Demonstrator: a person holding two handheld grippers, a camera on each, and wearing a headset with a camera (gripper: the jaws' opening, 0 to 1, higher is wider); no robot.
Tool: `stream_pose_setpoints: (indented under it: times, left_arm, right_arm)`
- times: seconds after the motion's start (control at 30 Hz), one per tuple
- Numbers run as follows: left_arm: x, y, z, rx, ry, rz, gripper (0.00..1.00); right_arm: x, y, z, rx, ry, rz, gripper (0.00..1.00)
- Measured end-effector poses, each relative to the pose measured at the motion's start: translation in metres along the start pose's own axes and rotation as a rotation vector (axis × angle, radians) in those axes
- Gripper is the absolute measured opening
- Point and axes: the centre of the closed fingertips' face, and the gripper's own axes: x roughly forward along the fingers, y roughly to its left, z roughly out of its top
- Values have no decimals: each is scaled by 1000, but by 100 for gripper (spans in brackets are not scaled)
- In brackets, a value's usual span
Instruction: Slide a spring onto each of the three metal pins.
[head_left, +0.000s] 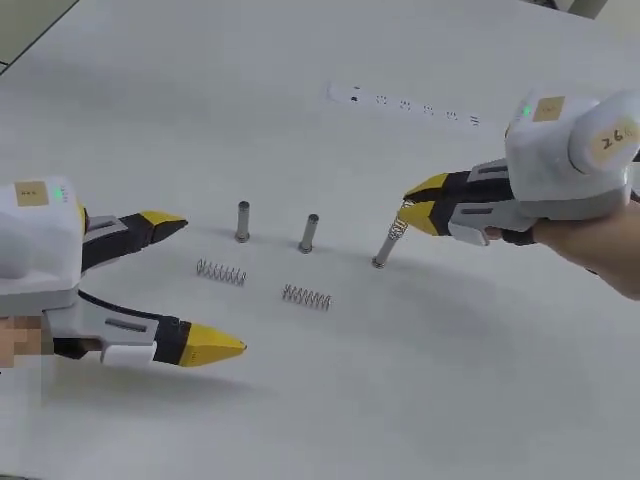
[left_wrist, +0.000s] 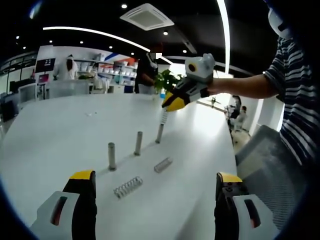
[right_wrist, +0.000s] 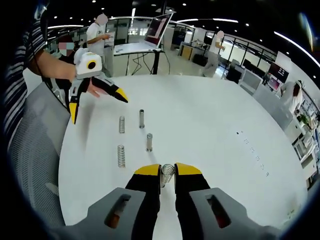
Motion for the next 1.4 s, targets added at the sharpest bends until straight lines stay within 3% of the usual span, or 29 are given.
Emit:
stream_pose_setpoints:
  times: [0.6,1.4]
  left_arm:
    - [-1,-2,0,-4,1,-1,96]
    - [-1,1,2,-8,1,1,95]
  right_arm:
    - [8,4,-10,22,16,10,7]
    - [30,17,-43,89,74,45,7]
